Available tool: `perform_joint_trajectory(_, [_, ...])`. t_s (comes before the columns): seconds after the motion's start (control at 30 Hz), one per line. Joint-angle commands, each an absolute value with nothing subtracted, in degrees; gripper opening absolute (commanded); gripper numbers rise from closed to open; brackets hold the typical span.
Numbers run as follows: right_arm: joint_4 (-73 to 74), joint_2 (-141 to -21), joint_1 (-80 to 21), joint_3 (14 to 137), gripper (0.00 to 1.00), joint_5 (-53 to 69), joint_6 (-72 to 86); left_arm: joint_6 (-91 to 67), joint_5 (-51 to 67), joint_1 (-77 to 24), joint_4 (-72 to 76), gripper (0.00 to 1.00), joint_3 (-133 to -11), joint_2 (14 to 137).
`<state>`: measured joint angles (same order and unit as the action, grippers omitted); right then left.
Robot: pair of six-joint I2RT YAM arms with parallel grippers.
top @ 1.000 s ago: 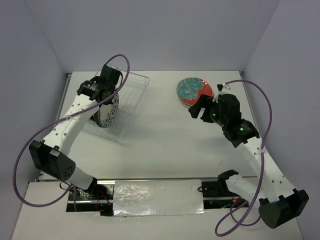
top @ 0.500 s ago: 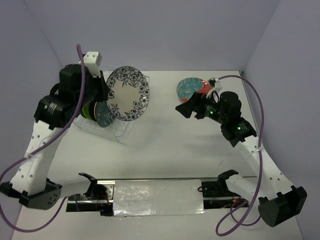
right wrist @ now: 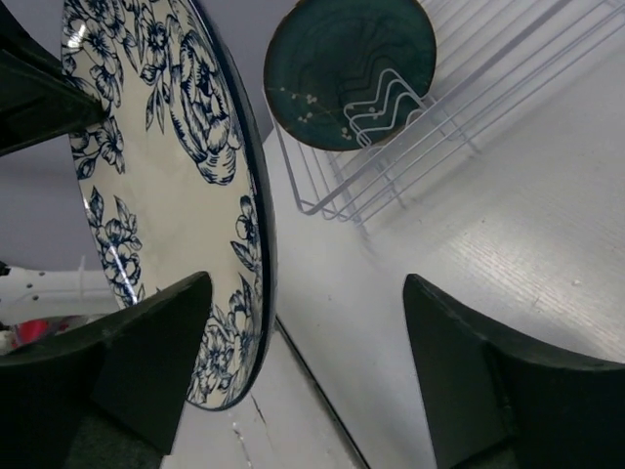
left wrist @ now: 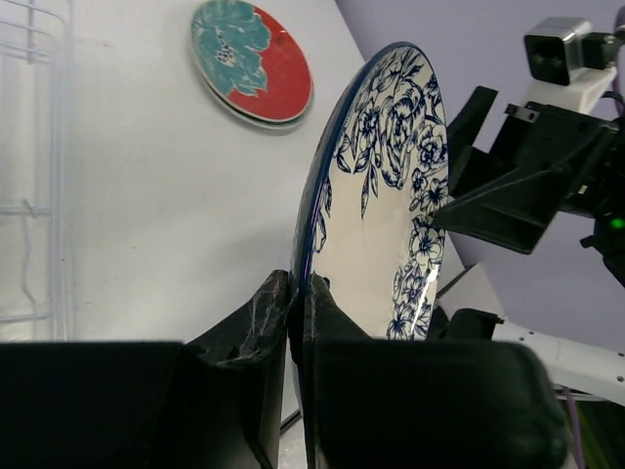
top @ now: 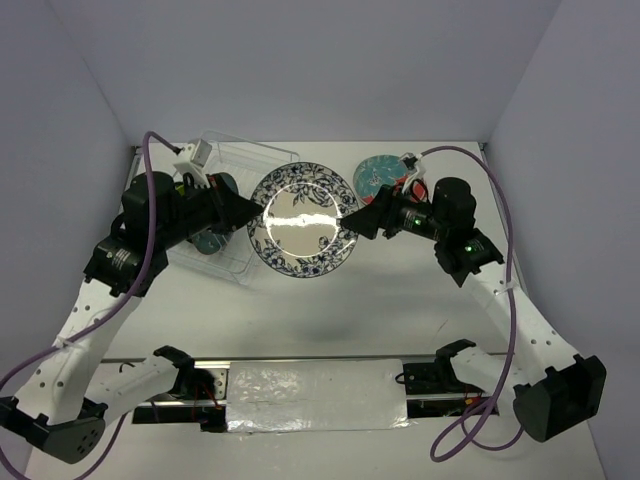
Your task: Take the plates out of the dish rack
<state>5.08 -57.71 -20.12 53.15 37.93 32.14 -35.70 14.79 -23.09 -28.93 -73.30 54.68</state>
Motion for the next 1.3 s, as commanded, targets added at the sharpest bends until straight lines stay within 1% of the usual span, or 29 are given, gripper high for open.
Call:
perform_joint_trajectory(0.0, [2.8,-59.1,-20.6,52.5,0.80,38.4,32.6,-44.0,20.6,-23.0,-9.7,0.00,-73.2,52.6])
perform_joint_trajectory(0.03, [2.7,-59.2,-20.7,52.4,0.74,38.8,33.0,-44.5,20.7,-23.0,-8.9,0.00,-72.2,52.5])
perform_joint_trajectory(0.07, [1.3,-59.4,-20.6,52.0,0.63,39.4,33.3,-45.2,21.1,-22.9,-8.2,0.00,-71.6,52.6])
perform_joint_trajectory(0.13, [0.2,-59.2,-20.5,50.7,0.50,40.9,35.1,-45.4,21.4,-22.9,-7.3,0.00,-70.8,53.2])
perform_joint_trajectory(0.17, [-1.7,-59.0,-20.6,50.5,0.26,41.0,35.4,-45.3,21.5,-23.0,-7.2,0.00,-70.7,53.3])
perform_joint_trajectory(0.2, [-1.4,-58.9,-20.5,50.4,0.08,41.0,35.5,-45.1,21.4,-23.0,-7.3,0.00,-70.7,54.0])
perform_joint_trajectory(0.23, [-0.7,-58.8,-20.5,50.6,0.00,40.3,35.6,-44.6,20.8,-22.9,-8.2,0.00,-70.9,54.5])
perform_joint_trajectory(0.27, [1.0,-58.8,-20.2,50.9,0.00,38.1,35.6,-43.3,20.3,-23.0,-8.8,0.26,-71.1,54.9])
perform_joint_trajectory(0.3, [2.3,-58.8,-20.0,51.5,0.00,36.3,35.7,-42.5,18.8,-23.0,-10.4,0.47,-71.6,55.9])
perform_joint_trajectory(0.33, [3.8,-58.6,-19.5,51.9,0.00,33.6,36.8,-41.3,11.7,-23.0,-17.2,0.65,-74.3,56.3])
perform_joint_trajectory(0.37, [6.7,-59.0,-18.6,52.2,0.00,28.4,37.8,-39.1,8.1,-23.0,-20.4,0.96,-75.7,56.9])
perform_joint_trajectory(0.4, [7.5,-59.2,-15.4,52.2,0.00,27.0,39.4,-38.0,4.8,-23.0,-23.7,0.99,-77.1,57.6])
perform_joint_trajectory(0.43, [7.6,-59.6,-13.4,51.8,0.00,26.5,43.4,-35.5,0.0,-23.0,-29.0,0.99,-79.9,57.9])
perform_joint_trajectory(0.47, [6.3,-60.4,-10.8,51.2,0.00,27.2,45.5,-34.2,-3.0,-23.0,-30.7,1.00,-80.8,58.0])
perform_joint_trajectory(0.5, [5.4,-60.7,-6.1,49.6,0.00,27.2,49.4,-33.0,-4.8,-23.0,-32.1,1.00,-81.5,57.6])
perform_joint_trajectory(0.57, [4.5,-61.7,-2.2,49.0,0.00,25.9,51.3,-29.8,-9.6,-23.0,-35.3,0.99,-82.7,56.8])
perform_joint_trajectory(0.6, [4.0,-63.2,1.5,49.2,0.00,23.9,52.4,-28.8,-10.6,-23.0,-36.0,1.00,-82.8,55.8])
perform_joint_trajectory(0.63, [2.7,-64.4,3.2,49.3,0.00,24.1,52.6,-26.3,-11.5,-23.0,-36.5,1.00,-82.6,55.3])
perform_joint_trajectory(0.73, [-0.9,-71.8,8.5,51.8,0.00,27.1,53.6,-22.0,-13.4,-23.0,-37.3,0.99,-79.3,53.1])
perform_joint_trajectory(0.8, [-4.2,-76.5,10.0,54.9,0.00,29.0,53.6,-20.6,-14.7,-23.0,-36.7,1.00,-76.4,51.4])
perform_joint_trajectory(0.83, [-5.3,-81.6,11.1,56.2,0.00,31.8,53.5,-19.3,-14.7,-22.9,-36.1,1.00,-72.9,50.8])
perform_joint_trajectory(0.87, [-7.8,-84.0,11.4,58.7,0.00,33.0,53.5,-19.0,-14.8,-22.9,-35.6,1.00,-71.0,49.7])
perform_joint_trajectory(0.9, [-7.9,-86.3,11.6,59.9,0.00,34.9,54.0,-18.7,-15.0,-22.9,-34.3,0.99,-67.5,49.0])
perform_joint_trajectory(1.0, [-14.2,-94.3,12.0,61.9,0.00,38.1,57.5,-17.6,-15.0,-22.9,-31.6,0.99,-61.3,47.5])
perform_joint_trajectory(1.07, [-14.2,-96.6,12.0,64.3,0.00,38.1,57.4,-17.2,-15.1,-22.9,-30.1,0.99,-57.2,46.8])
perform_joint_trajectory(1.27, [-13.2,-104.1,12.2,68.7,0.00,37.1,56.2,-18.4,-16.9,-22.9,-29.9,1.00,-53.4,45.4])
